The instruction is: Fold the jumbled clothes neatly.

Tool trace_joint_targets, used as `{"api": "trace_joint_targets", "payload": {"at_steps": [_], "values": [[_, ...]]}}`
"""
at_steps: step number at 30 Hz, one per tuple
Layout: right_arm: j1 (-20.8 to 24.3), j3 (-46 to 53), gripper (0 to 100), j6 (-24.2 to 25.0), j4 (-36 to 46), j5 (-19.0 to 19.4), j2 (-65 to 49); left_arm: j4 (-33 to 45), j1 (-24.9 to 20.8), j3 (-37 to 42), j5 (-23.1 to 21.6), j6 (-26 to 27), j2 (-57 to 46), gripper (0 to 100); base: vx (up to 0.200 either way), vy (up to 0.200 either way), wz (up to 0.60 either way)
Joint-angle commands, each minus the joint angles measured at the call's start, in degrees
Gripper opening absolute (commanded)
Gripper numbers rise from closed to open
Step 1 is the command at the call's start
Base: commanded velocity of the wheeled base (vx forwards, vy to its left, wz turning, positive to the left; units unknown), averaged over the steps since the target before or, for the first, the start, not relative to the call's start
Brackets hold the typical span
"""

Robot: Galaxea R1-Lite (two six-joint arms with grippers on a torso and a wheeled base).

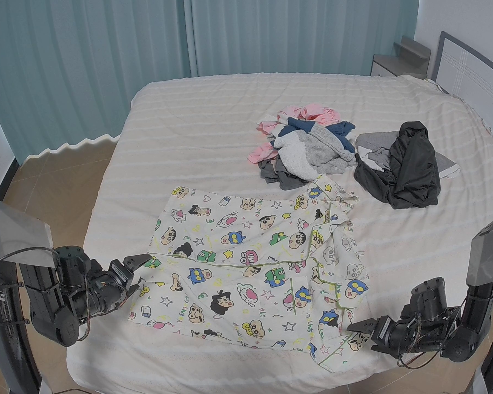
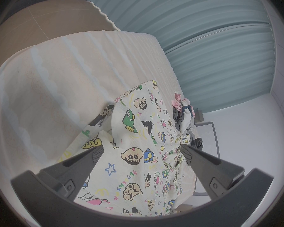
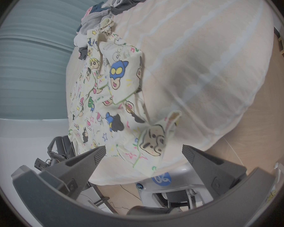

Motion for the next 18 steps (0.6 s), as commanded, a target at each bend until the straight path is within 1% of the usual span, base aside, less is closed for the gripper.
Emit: {"api": "trace_joint_targets", "payload": {"at_steps": [1, 5, 8, 9, 10, 18], "values": [[0.09, -0.45, 100, 1.03, -4.45, -0.27, 4.3, -1.0, -0.05, -0.54, 0.09, 0.06, 0.67, 100, 0.0, 0.0, 0.0], [0.35, -0.36, 100, 1.03, -7.61, -1.23, 6.93, -1.0, -0.05, -0.54, 0.18, 0.06, 0.76, 100, 0.0, 0.0, 0.0], [0.53, -0.1, 100, 0.95, -9.72, -2.64, 9.4, -1.0, 0.03, -0.63, 0.18, 0.06, 0.93, 100, 0.0, 0.0, 0.0], [0.53, -0.1, 0, 0.95, -9.72, -2.64, 9.4, -1.0, 0.03, -0.63, 0.18, 0.06, 0.93, 100, 0.0, 0.0, 0.0], [0.53, -0.1, 0, 0.86, -10.78, -3.52, 10.1, -1.0, 0.03, -0.63, 0.18, 0.06, 0.93, 100, 0.0, 0.0, 0.0], [1.93, 0.69, 0, 0.77, -11.22, -3.78, 10.45, -1.0, 0.03, -0.63, 0.18, 1.03, 1.2, 100, 0.0, 0.0, 0.0]]}}
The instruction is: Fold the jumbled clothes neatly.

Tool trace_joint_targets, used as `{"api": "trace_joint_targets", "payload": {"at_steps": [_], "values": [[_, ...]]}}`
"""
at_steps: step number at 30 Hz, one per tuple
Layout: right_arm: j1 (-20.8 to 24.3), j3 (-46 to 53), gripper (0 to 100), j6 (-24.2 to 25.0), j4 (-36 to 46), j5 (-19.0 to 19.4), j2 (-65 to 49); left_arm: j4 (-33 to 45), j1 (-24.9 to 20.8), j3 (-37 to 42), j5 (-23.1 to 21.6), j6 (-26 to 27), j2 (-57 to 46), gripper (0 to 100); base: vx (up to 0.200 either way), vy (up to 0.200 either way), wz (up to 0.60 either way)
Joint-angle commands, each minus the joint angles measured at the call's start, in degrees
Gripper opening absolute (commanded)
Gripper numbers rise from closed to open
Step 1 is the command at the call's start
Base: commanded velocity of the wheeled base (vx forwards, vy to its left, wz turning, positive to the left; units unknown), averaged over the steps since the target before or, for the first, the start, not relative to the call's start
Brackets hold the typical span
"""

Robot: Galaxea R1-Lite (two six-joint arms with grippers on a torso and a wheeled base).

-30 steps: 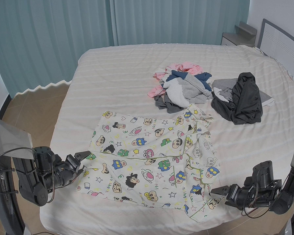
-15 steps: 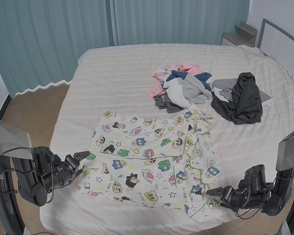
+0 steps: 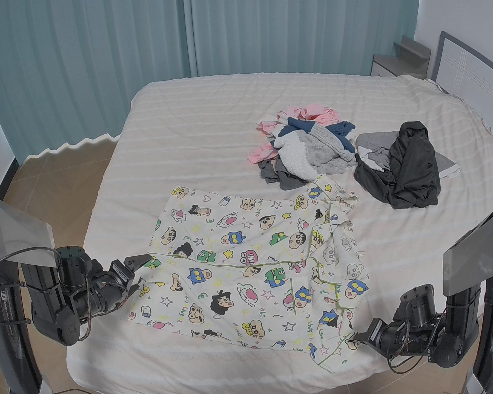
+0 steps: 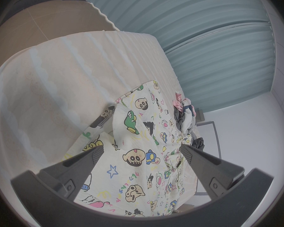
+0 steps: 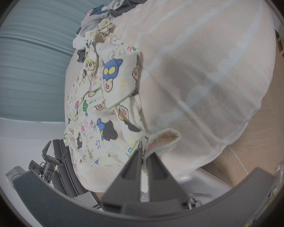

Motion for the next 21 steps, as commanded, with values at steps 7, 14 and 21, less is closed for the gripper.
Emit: {"api": "trace_joint_targets", "payload": {"at_steps": [7, 14, 21], "values": [[1.02, 2.12, 0, -0.28, 0.42, -0.52, -1.44, -1.02, 0.01, 0.01, 0.07, 0.44, 0.54, 100, 0.0, 0.0, 0.0], [3.22, 2.12, 0, -1.95, 9.74, -1.4, -11.02, -1.02, 0.01, 0.01, 0.07, 0.44, 0.54, 100, 0.0, 0.0, 0.0], [9.9, 2.12, 0, -2.48, 22.13, -1.92, -18.32, -1.02, 0.01, 0.01, 0.07, 0.52, 0.54, 100, 0.0, 0.0, 0.0]]}}
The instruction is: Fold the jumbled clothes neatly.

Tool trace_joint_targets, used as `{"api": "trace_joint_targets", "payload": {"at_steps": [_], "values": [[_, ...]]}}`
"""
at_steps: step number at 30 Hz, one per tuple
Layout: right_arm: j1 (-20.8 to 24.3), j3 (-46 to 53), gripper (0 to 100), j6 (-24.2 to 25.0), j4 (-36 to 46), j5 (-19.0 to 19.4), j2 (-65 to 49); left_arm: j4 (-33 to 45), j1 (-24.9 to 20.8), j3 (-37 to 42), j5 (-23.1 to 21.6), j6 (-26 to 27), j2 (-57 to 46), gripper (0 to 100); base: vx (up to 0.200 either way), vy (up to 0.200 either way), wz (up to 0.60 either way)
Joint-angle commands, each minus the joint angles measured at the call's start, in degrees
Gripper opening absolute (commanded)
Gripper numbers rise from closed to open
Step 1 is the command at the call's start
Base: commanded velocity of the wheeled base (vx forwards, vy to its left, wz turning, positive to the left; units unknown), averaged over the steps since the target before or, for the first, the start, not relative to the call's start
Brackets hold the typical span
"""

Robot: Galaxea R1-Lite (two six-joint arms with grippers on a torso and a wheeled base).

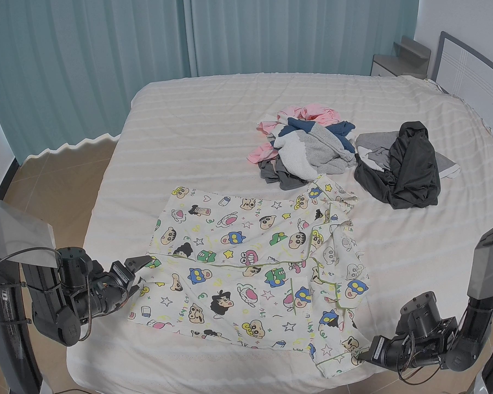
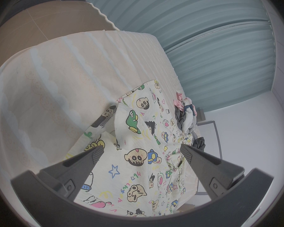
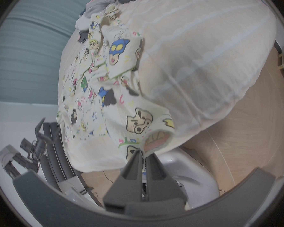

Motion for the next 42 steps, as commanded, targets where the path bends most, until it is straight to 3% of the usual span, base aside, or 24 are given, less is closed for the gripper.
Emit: {"api": "trace_joint_targets", "payload": {"at_steps": [1, 10, 17, 27, 28, 37, 41, 42], "values": [[4.32, 0.99, 0, -0.33, 3.63, -0.36, -6.46, -1.02, 0.0, -0.02, 0.01, 0.0, 0.09, 100, 0.0, 0.0, 0.0], [5.73, 0.99, 0, -2.61, 9.08, -3.88, -6.28, -1.02, 0.0, -0.02, 1.07, 0.0, 0.27, 100, 0.0, 0.0, 0.0], [10.3, 0.99, 0, -2.44, 12.6, -4.23, -6.28, -1.02, 0.0, 0.07, 1.51, 3.51, 1.32, 100, 0.0, 0.0, 0.0], [10.74, 0.99, 0, -2.35, 14.0, -7.66, -5.23, -1.02, 0.0, 0.07, 1.6, 3.6, 1.32, 100, 0.0, 0.0, 0.0], [10.91, 0.99, 100, -2.35, 14.27, -7.66, -5.31, -1.02, 0.0, 0.07, 1.6, 3.6, 1.32, 100, 0.0, 0.0, 0.0], [11.62, 0.99, 100, -2.17, 17.7, -7.83, -8.21, -1.02, 0.08, 0.24, 1.77, 3.78, 1.15, 100, 0.0, 0.0, 0.0], [11.09, 0.99, 100, -2.17, 17.7, -8.36, -10.76, -1.02, 0.44, 1.47, 1.95, 5.71, -0.26, 100, 0.0, 0.0, 0.0], [10.56, 0.99, 100, -2.08, 17.61, -9.24, -12.35, -1.02, 0.52, 3.67, 1.86, 8.35, -1.05, 100, 0.0, 0.0, 0.0]]}}
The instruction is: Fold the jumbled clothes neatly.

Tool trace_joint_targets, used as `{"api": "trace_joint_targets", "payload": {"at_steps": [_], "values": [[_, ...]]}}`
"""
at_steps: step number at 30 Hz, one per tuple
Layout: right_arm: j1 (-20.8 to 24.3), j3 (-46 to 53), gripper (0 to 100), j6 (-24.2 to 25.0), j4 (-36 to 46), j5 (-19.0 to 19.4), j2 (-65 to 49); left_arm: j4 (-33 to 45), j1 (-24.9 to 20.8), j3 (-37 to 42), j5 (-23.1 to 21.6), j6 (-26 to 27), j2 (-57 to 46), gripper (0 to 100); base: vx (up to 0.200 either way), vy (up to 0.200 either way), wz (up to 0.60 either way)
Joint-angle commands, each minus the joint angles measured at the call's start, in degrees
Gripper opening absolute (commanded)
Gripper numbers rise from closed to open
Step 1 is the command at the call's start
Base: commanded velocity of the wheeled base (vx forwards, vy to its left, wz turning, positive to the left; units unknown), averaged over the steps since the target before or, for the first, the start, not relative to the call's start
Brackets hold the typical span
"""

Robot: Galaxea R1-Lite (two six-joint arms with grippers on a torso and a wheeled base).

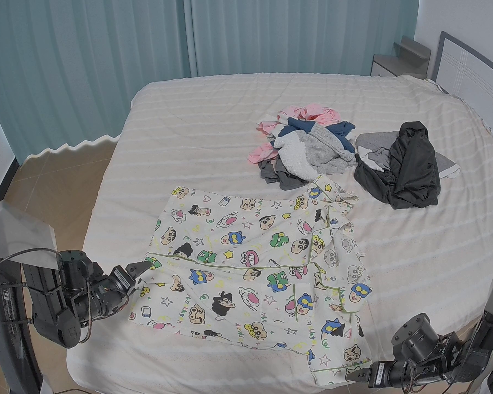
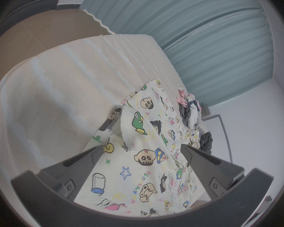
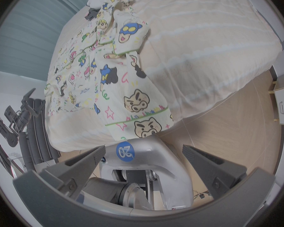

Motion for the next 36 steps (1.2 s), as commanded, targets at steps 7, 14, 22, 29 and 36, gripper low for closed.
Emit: {"api": "trace_joint_targets", "payload": {"at_steps": [7, 14, 22, 29, 36], "values": [[-1.26, 1.01, 100, 0.61, 1.43, -4.68, -9.8, 0.82, 0.02, 8.97, -0.47, 11.23, -1.56, 100, 0.0, 0.0, 0.0], [-0.65, 1.01, 100, 2.11, 4.5, -4.42, -14.1, 4.96, -2.62, 8.88, 3.22, 14.13, -0.94, 100, 0.0, 0.0, 0.0], [-0.56, 1.01, 100, 2.9, 5.03, -4.5, -15.25, 5.75, -9.65, 7.74, 15.09, 14.22, 4.77, 100, 0.0, 0.0, 0.0], [-0.12, 1.01, 100, 3.6, 4.85, -4.5, -15.16, 5.66, -9.83, 6.16, 15.17, 13.87, 5.3, 100, 0.0, 0.0, 0.0], [-0.12, 1.01, 100, 3.6, 4.85, -4.59, -15.25, 5.22, -9.74, 5.37, 16.84, 12.99, 5.12, 0, 0.0, 0.0, 0.0]]}}
